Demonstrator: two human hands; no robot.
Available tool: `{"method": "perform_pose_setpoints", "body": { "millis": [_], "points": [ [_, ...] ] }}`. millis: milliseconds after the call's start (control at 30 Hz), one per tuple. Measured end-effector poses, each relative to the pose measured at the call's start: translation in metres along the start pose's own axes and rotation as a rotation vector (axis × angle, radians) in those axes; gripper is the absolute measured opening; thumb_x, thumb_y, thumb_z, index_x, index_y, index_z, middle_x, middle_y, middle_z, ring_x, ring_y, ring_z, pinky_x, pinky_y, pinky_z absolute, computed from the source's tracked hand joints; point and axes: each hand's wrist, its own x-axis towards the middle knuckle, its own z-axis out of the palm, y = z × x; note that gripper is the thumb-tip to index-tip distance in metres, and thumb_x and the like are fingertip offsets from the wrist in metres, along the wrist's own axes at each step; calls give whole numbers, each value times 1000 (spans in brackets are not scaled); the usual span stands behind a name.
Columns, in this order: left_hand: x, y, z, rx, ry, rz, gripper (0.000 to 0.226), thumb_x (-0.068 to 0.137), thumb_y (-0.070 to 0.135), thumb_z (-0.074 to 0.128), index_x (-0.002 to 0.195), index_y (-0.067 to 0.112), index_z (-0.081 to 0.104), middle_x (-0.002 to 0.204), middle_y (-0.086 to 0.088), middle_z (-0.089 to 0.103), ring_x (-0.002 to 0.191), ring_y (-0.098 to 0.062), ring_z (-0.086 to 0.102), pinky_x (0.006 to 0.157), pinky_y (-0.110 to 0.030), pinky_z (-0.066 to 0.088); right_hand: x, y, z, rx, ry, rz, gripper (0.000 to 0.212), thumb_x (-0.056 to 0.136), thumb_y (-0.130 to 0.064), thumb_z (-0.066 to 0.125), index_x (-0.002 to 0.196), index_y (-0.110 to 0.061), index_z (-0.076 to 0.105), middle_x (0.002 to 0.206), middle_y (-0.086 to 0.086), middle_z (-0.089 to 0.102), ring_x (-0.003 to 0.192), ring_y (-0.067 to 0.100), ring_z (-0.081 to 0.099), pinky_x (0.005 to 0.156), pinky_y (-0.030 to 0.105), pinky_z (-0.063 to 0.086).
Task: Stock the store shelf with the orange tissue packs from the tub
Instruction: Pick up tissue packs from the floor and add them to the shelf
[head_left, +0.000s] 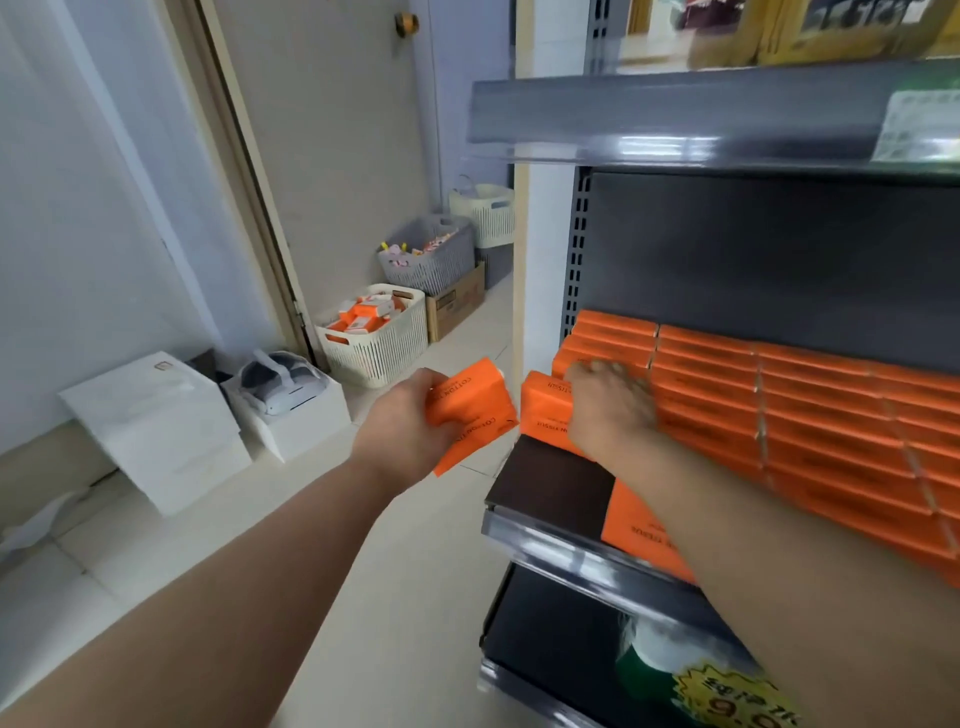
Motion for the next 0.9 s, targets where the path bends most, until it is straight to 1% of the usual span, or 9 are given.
{"method": "perform_pose_setpoints", "body": {
  "millis": [100,167,267,333,433,533,667,800,900],
  "points": [
    [15,7,14,-9,-78,41,40,80,18,66,119,23,55,108,0,59,97,-21,55,82,-30,45,12,14,6,-12,54,28,49,85,0,48,130,-17,47,128,8,48,124,28,42,102,40,38],
    [24,11,23,4,-138,85,42,77,12,67,117,24,58,113,-2,55,103,-22,54,85,-28,43,17,21,7,22,55,52,47,88,-2,48,132,-19,48,128,7,47,124,27,41,101,40,39],
    [32,21,35,15,-245,136,44,75,3,67,112,26,62,121,-1,46,111,-18,48,89,-22,36,18,26,4,32,55,64,47,88,-15,59,133,-23,47,130,6,46,125,27,39,100,40,38],
    [35,30,42,0,-285,159,45,74,-1,65,111,25,63,126,0,43,114,-17,46,89,-19,35,15,31,-1,61,22,61,58,83,-30,69,134,-24,44,132,6,43,127,27,38,101,42,37],
    [41,45,56,-9,-267,174,47,74,-4,65,115,20,60,130,-2,40,115,-19,47,85,-16,35,7,41,-12,142,-25,68,52,89,-32,61,136,-24,42,137,5,40,131,26,35,105,42,37],
    [42,54,71,1,-169,123,50,76,-5,59,119,16,48,128,-6,43,111,-23,52,80,-24,43,-3,52,-17,127,-27,54,42,94,-22,50,136,-23,43,137,4,42,130,25,38,105,41,37],
    [38,57,86,-34,-92,-7,68,81,-1,55,142,13,26,137,-12,43,119,-28,51,95,-34,43,-15,59,-19,134,-58,34,41,93,-14,47,133,-22,45,134,3,47,126,24,44,103,39,40],
    [36,68,97,-64,-86,26,75,82,2,56,146,13,19,136,-12,46,121,-28,51,99,-36,43,-22,60,-18,128,-12,-14,43,91,-12,50,133,-19,45,131,2,49,124,22,45,100,37,41],
    [35,72,103,-90,-91,33,77,82,2,54,147,11,15,140,-14,42,122,-28,49,100,-36,42,-25,56,-17,128,15,-46,43,91,-11,51,132,-20,46,130,1,49,124,22,45,98,38,42]
  ]
}}
